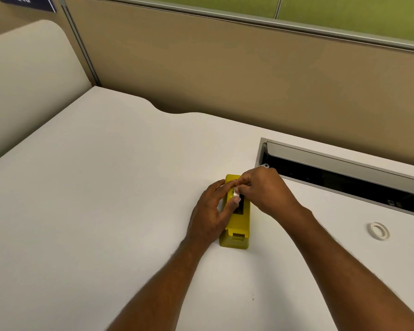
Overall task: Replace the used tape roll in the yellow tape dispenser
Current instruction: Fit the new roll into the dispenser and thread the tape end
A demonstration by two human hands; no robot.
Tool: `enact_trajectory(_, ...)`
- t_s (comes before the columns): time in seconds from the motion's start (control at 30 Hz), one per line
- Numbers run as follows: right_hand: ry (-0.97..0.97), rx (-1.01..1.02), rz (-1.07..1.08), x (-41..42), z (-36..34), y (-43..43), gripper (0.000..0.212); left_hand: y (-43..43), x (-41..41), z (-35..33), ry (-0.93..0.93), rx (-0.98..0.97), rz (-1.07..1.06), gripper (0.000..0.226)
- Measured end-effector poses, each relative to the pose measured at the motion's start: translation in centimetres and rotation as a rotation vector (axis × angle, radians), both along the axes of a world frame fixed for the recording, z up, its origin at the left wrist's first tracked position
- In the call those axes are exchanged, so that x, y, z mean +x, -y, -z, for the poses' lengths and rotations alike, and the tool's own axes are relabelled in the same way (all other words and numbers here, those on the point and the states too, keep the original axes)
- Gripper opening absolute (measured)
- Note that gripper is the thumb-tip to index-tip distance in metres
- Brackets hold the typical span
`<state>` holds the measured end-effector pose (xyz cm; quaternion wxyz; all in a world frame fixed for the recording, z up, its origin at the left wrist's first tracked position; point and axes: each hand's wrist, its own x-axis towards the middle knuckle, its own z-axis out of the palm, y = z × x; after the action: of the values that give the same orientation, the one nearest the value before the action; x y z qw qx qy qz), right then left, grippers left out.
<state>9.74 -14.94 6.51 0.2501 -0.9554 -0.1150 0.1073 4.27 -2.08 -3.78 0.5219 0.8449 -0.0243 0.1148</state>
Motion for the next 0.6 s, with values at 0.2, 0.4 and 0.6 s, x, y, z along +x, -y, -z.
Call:
enact_trajectory(0.2, -0.032, -0.024, -0.029, 0.24, -0.45, -0.13, 0.017, 0.09, 0.01, 0.18, -0.018, 0.000, -0.022, 0.050)
enact_trajectory(0.4, -0.043, -0.016, -0.043, 0.54, -0.48, -0.10, 0.015, 0.04, -0.03, 0.22, -0.021, 0.006, -0.018, 0.051)
enact_trajectory(0.6, -0.025, -0.048, -0.087, 0.71, -0.22, -0.04, 0.012, 0.11, -0.08, 0.26, -0.028, 0.010, -0.027, 0.052)
